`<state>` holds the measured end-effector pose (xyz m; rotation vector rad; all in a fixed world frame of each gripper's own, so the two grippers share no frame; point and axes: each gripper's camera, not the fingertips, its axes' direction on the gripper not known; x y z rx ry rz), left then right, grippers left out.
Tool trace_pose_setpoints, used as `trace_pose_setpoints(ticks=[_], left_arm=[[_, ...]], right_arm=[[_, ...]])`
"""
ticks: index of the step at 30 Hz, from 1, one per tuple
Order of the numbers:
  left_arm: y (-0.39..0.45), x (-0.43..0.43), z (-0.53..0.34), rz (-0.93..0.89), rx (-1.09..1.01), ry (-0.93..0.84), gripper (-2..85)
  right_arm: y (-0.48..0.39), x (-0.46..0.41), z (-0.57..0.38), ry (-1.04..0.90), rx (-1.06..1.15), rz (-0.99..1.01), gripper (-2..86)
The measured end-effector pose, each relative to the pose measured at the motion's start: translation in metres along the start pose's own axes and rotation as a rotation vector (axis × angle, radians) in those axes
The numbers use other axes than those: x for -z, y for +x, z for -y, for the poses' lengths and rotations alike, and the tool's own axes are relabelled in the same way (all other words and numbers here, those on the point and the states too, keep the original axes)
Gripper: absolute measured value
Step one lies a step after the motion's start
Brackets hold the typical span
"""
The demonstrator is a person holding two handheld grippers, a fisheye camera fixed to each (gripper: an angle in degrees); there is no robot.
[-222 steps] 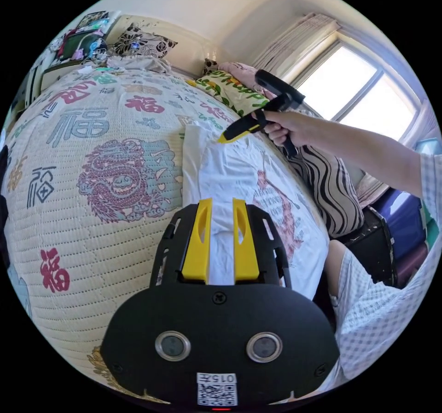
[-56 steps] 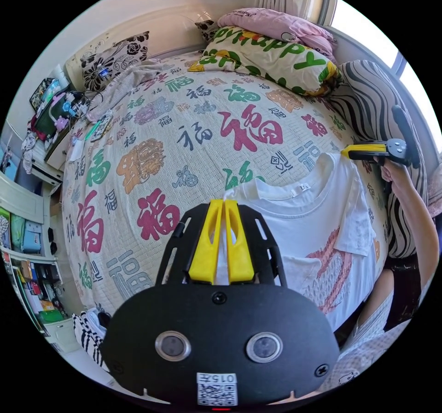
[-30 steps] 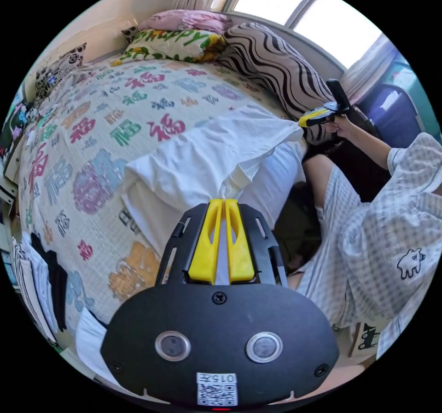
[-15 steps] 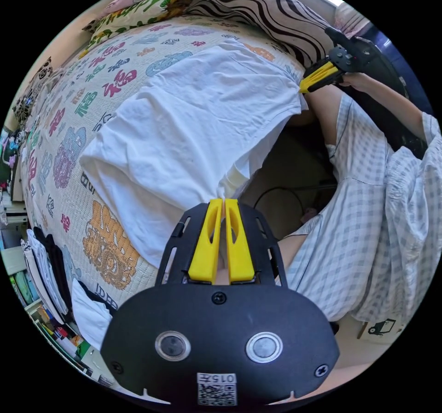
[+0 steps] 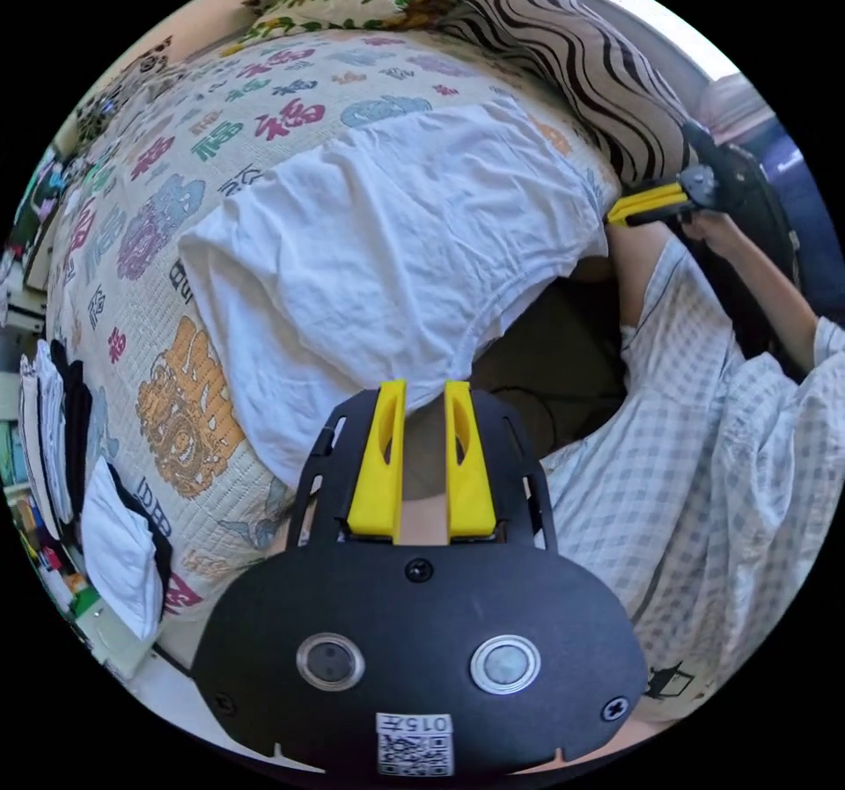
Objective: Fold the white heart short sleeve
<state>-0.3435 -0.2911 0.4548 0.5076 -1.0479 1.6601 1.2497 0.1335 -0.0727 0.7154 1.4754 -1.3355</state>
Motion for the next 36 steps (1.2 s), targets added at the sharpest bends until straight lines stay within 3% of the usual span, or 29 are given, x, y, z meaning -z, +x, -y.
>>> trace_pose_setpoints(ticks=[5,10,14,17,20,25,31,36], left_arm=[[0.005,-0.043,0.018,-0.053,0.107,0.007,7.4],[0.008,-0.114,0.012,0.053,0.149,-0.194,6.0],[0.0,-0.124,0.0,0.017,0.194,-0.198,5.4],[-0.001,-0.11,-0.007,-0.002,0.188,-0.17,5.8],[0.006,-0.079,0.0,-0.041,0.144,-0.032,6.0],[0.032,-0.038,0.086,-0.051,0.022,0.151,6.5],[0.106,-0.08,0.179,-0.044,-0.15,0.094,7.1],[0.165,-0.147,0.173,-0.084,-0.196,0.024,7.4]], right_arm=[[0.0,-0.014,0.019,-0.007,-0.034,0.039,4.5],[0.011,-0.058,0.02,-0.185,-0.084,0.049,0.8],[0.021,-0.061,0.009,-0.234,-0.077,0.053,-0.2],[0.034,-0.023,-0.003,-0.119,-0.063,0.097,0.3],[0.074,0.025,-0.022,0.083,-0.178,0.125,1.3],[0.16,0.047,-0.049,0.275,-0.409,0.301,4.4],[0.248,0.056,-0.055,0.492,-0.619,0.455,4.9],[0.306,0.061,-0.009,0.442,-0.597,0.469,6.1]])
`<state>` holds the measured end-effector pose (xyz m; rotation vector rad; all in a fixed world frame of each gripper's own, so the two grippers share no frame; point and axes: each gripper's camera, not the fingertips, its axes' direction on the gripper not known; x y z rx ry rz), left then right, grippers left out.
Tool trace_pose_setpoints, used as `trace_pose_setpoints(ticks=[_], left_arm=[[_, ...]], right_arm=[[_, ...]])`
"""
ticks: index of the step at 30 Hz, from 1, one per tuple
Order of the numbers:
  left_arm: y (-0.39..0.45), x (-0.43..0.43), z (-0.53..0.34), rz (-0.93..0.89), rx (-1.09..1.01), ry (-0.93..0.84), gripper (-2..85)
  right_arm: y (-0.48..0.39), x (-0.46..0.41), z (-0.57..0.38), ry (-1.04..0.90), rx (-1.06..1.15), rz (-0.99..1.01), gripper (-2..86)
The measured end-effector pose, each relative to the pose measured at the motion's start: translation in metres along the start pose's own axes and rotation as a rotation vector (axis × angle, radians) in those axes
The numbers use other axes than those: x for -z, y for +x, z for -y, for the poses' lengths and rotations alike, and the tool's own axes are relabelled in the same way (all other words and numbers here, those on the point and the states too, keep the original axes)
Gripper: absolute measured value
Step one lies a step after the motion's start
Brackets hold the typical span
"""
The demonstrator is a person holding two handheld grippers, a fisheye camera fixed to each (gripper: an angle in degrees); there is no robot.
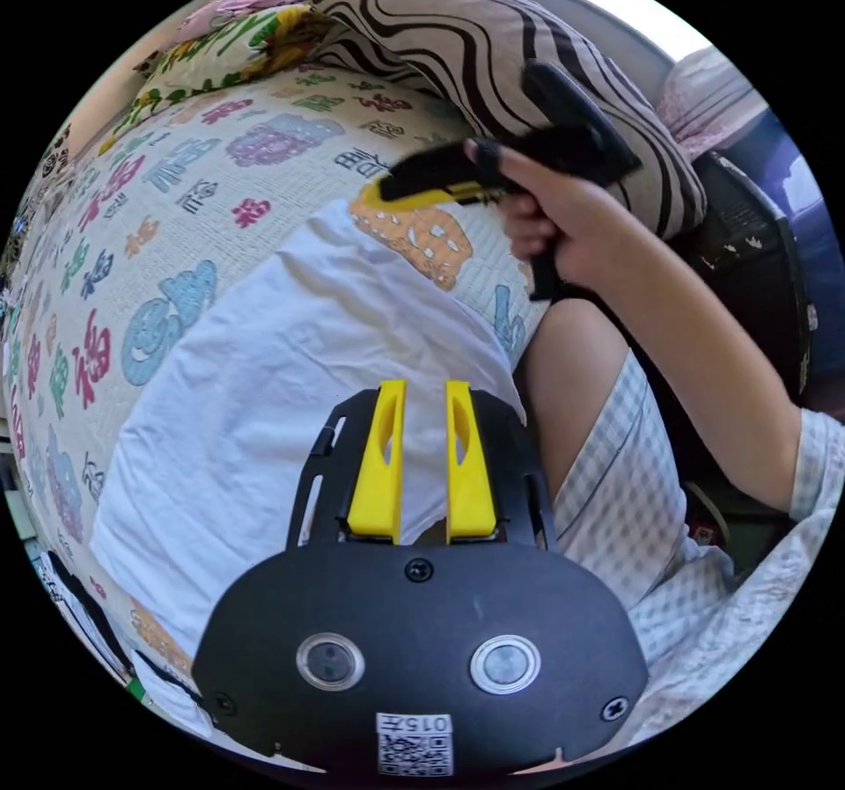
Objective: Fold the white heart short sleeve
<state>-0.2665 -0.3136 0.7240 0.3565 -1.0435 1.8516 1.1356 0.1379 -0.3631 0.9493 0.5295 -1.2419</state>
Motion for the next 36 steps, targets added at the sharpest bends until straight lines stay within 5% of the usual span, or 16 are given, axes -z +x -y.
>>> trace_pose_setpoints(ticks=[6,21,30,36], left_arm=[[0.024,-0.022,-0.024,0.069,0.019,-0.006,7.6],[0.036,0.015,-0.064,0.083,-0.01,-0.009,7.4],[0.049,0.031,-0.093,0.063,-0.018,-0.12,7.7],[0.044,0.053,-0.101,0.088,-0.036,-0.16,6.9]], right_arm=[[0.015,-0.03,0.047,-0.183,0.046,0.063,0.7],[0.03,-0.005,0.01,-0.039,0.099,-0.081,4.7],[0.016,-0.061,-0.026,-0.219,0.188,-0.061,2.6],[0.02,-0.078,-0.039,-0.162,0.169,-0.109,0.0]])
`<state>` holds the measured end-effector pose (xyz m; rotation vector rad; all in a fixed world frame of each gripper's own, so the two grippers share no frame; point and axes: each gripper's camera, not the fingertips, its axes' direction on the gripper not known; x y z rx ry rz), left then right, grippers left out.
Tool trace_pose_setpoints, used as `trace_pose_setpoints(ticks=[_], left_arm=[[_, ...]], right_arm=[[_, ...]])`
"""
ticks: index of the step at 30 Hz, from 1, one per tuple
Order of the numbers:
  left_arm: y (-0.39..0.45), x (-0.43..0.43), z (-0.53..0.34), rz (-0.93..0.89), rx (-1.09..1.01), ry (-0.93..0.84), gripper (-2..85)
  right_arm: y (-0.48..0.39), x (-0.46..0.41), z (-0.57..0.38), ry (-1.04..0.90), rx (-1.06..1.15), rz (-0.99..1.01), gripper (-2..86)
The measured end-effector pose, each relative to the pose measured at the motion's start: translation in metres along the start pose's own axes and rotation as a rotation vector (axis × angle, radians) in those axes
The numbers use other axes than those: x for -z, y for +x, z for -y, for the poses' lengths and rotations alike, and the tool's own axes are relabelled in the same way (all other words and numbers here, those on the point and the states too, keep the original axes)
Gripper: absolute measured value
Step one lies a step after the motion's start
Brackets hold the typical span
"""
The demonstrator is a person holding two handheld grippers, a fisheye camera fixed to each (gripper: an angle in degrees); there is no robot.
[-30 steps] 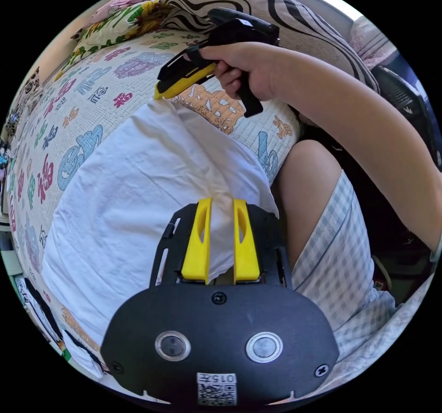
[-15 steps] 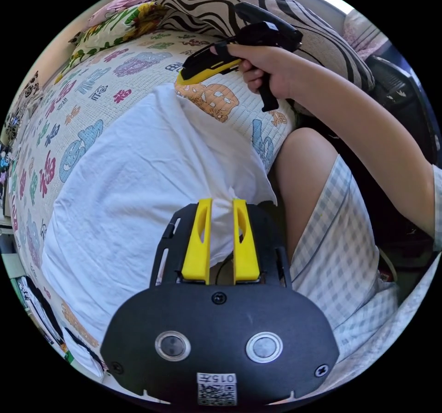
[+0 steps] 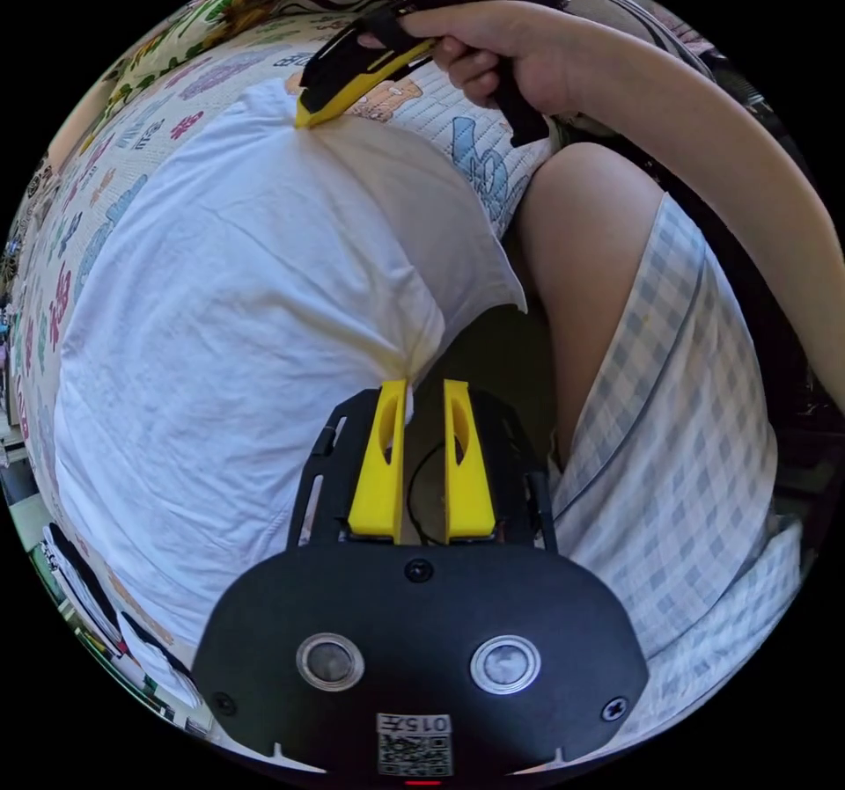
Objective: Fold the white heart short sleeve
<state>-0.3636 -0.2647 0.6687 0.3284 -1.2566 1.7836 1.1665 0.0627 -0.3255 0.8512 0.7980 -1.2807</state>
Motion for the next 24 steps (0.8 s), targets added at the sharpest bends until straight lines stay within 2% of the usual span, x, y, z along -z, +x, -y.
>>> trace_pose_setpoints(ticks=[3,8,12,16,19,21,24], left_arm=[[-0.01,0.027,-0.009,-0.045,-0.021,0.014,6.4],[-0.059,0.108,-0.065,-0.192,0.061,0.198,6.0],[-0.154,0.191,-0.164,-0.213,0.367,0.41,6.2],[-0.258,0.26,-0.283,-0.209,0.73,0.64,6.4],[-0.319,0.29,-0.338,-0.24,0.887,0.737,7.1],[-0.349,0.306,-0.354,-0.258,0.932,0.792,7.5],[-0.396,0.327,-0.352,-0.295,0.954,0.785,8.4]], right_arm=[[-0.002,0.005,-0.011,0.078,-0.059,-0.117,0.3],[-0.028,0.017,-0.033,0.119,-0.014,-0.085,2.5],[-0.09,-0.008,-0.062,0.108,0.126,-0.06,4.5],[-0.173,-0.086,-0.087,-0.04,0.294,0.008,5.6],[-0.238,-0.159,-0.099,-0.196,0.418,0.049,6.1],[-0.275,-0.2,-0.105,-0.279,0.502,0.061,6.4],[-0.328,-0.256,-0.109,-0.332,0.614,-0.071,6.5]])
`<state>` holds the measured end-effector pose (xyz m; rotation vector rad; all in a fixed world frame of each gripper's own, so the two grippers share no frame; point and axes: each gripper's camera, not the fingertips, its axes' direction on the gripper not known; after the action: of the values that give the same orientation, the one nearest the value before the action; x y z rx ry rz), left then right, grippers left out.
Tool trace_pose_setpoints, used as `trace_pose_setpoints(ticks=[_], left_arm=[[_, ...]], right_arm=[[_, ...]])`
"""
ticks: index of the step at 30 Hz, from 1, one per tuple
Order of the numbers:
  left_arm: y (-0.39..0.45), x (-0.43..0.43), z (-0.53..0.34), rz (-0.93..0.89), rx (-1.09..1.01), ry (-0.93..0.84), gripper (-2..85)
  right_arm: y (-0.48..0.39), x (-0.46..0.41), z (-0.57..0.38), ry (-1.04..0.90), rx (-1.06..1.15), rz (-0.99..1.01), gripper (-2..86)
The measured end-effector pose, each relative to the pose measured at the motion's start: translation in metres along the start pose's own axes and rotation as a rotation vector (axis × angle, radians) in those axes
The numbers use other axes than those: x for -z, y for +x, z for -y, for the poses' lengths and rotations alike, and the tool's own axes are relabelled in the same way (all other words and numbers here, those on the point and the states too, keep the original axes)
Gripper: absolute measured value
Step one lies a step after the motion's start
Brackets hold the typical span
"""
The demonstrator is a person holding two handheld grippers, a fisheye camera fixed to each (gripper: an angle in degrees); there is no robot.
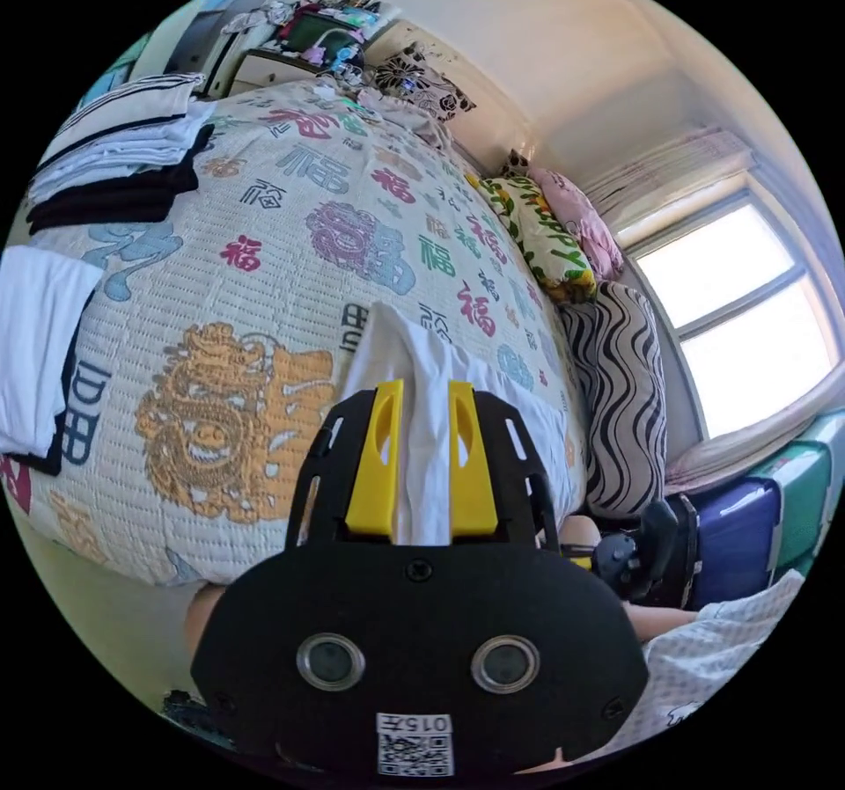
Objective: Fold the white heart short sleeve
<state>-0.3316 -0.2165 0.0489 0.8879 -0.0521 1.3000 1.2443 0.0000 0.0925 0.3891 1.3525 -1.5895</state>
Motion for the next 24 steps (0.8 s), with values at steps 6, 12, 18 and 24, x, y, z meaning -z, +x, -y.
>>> trace_pose_setpoints(ticks=[6,12,18,24], left_arm=[[-0.003,-0.023,0.086,-0.01,0.055,-0.116,9.1],[-0.012,-0.022,0.129,-0.053,0.129,-0.144,1.4],[-0.026,0.03,0.147,-0.029,0.155,-0.07,-0.2],[-0.024,0.055,0.147,-0.101,0.174,-0.065,3.7]], right_arm=[[-0.025,-0.072,0.062,-0.116,0.002,-0.214,5.7],[-0.028,-0.109,0.08,-0.163,0.028,-0.276,0.0],[-0.045,-0.128,0.086,-0.148,0.148,-0.313,-0.9],[-0.038,-0.152,0.097,-0.166,0.161,-0.343,0.2]])
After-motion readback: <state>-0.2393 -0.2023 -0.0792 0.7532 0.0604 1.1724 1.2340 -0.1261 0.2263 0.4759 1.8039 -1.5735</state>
